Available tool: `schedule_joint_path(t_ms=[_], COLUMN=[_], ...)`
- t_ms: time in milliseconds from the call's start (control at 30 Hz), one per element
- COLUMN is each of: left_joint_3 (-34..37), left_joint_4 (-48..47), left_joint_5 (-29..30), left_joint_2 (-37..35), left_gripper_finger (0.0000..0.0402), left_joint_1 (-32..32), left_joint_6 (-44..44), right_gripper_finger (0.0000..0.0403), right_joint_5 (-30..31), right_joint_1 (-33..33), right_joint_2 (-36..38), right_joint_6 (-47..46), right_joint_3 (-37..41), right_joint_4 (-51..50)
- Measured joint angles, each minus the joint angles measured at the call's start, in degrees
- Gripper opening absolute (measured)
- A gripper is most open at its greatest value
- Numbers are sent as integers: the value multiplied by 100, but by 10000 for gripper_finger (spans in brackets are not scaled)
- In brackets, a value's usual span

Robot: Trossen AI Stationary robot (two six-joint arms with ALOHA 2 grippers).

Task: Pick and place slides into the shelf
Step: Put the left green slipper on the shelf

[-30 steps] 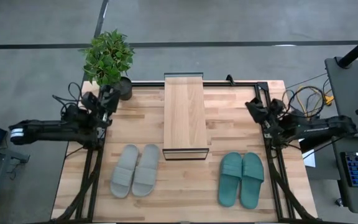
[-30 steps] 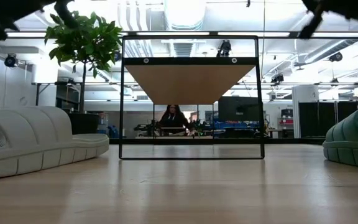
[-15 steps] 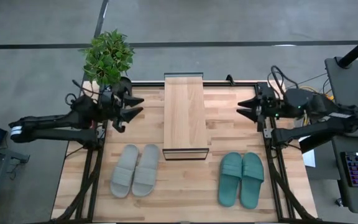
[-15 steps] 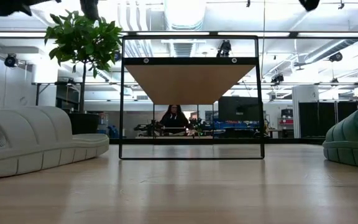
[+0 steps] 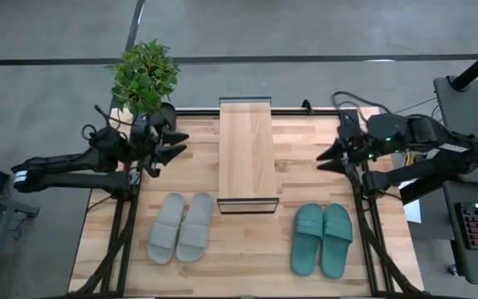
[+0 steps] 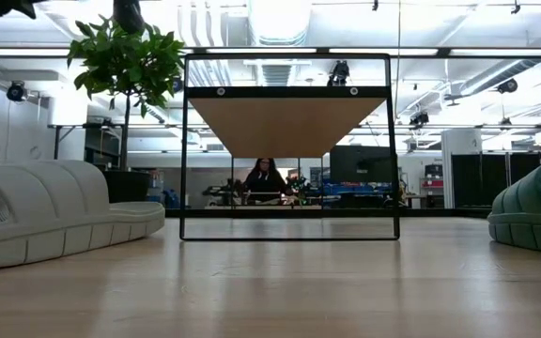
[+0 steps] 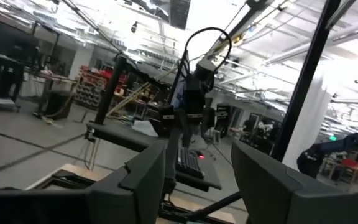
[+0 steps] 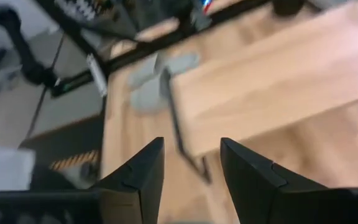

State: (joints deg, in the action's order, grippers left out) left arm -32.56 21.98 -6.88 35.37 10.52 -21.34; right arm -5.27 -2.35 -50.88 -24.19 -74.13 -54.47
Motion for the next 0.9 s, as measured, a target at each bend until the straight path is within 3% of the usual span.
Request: schedule_joint_path(t_ms=[267,667,800,900], left_joint_3=[0,-33,-14,-37], left_joint_4=[-2,155,403,465], left_joint_5=[-8,139,139,141], left_joint_2=[350,736,864,974], left_gripper_finger=[170,170,170,170], left_joint_1=[0,0,0,0], left_joint_6=[-83,-322,-644,-927], right_gripper_finger=[134,125,120,112], right_joint_5=[-1281,-1331,-1078,-515], right_joint_1=[-47,-1196,-1789,-2385], right_joint_2=[-519,-1114,-1255,-1414], right_joint_6=[-939,-1689,-1994,-2022], right_joint_3=[0,-389,-639,-784], right_joint_4=[-174,-536,-534,-612])
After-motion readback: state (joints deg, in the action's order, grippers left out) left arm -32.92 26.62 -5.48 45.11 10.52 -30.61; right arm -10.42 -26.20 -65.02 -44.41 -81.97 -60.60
